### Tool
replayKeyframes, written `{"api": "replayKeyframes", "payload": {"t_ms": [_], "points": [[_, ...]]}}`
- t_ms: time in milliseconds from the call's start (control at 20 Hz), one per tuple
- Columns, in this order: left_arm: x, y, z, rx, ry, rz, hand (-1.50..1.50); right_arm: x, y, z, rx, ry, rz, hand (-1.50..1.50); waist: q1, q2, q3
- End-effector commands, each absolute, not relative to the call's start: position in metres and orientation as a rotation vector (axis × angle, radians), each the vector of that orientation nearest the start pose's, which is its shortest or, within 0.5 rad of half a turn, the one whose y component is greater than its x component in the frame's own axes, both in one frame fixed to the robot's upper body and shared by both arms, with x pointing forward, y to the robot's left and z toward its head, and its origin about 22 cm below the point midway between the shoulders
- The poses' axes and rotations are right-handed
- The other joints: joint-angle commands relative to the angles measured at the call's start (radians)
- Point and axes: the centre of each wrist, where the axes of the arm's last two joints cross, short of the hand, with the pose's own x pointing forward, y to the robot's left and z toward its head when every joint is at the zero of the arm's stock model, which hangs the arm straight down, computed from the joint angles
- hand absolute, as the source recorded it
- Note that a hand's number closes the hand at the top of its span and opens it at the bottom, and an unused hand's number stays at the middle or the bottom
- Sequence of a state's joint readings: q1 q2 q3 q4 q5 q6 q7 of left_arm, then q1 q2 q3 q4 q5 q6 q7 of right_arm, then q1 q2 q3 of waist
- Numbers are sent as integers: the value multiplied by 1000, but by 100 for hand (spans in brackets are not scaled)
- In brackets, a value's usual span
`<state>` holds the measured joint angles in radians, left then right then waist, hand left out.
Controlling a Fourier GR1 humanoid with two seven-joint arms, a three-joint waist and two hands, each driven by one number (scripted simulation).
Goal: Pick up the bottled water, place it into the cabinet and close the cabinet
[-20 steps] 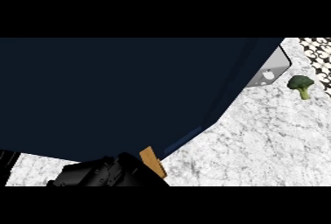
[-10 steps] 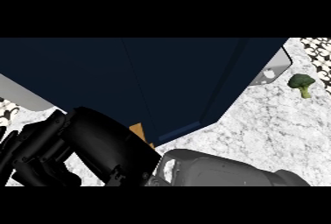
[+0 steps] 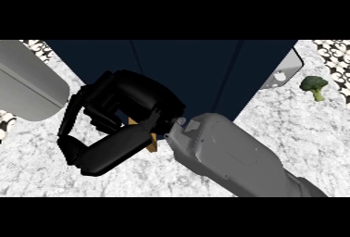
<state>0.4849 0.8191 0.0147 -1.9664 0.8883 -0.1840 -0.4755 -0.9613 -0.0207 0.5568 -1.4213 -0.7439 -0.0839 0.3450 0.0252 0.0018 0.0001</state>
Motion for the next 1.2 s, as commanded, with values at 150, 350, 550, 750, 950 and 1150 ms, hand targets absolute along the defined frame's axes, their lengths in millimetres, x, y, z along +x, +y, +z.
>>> {"api": "replayKeyframes", "payload": {"t_ms": [150,350,550,750,950,1150], "points": [[126,353,84,-312,-1883,-49,-150,348,-33,184,821,-1543,582,150,-4,0,0],[135,367,87,-317,-1861,-45,-150,362,-52,182,678,-1624,505,150,-14,-1,0],[133,361,88,-311,-1870,-41,-150,387,-67,195,562,-1657,475,150,-4,1,0],[139,350,102,-343,-1883,-64,-150,389,-62,178,521,-1673,440,150,-4,2,0],[138,348,91,-355,-1874,-61,-150,400,-75,183,491,-1705,398,-150,4,5,0],[139,343,94,-369,-1865,-59,-150,400,-76,187,465,-1729,404,-150,1,3,0]]}}
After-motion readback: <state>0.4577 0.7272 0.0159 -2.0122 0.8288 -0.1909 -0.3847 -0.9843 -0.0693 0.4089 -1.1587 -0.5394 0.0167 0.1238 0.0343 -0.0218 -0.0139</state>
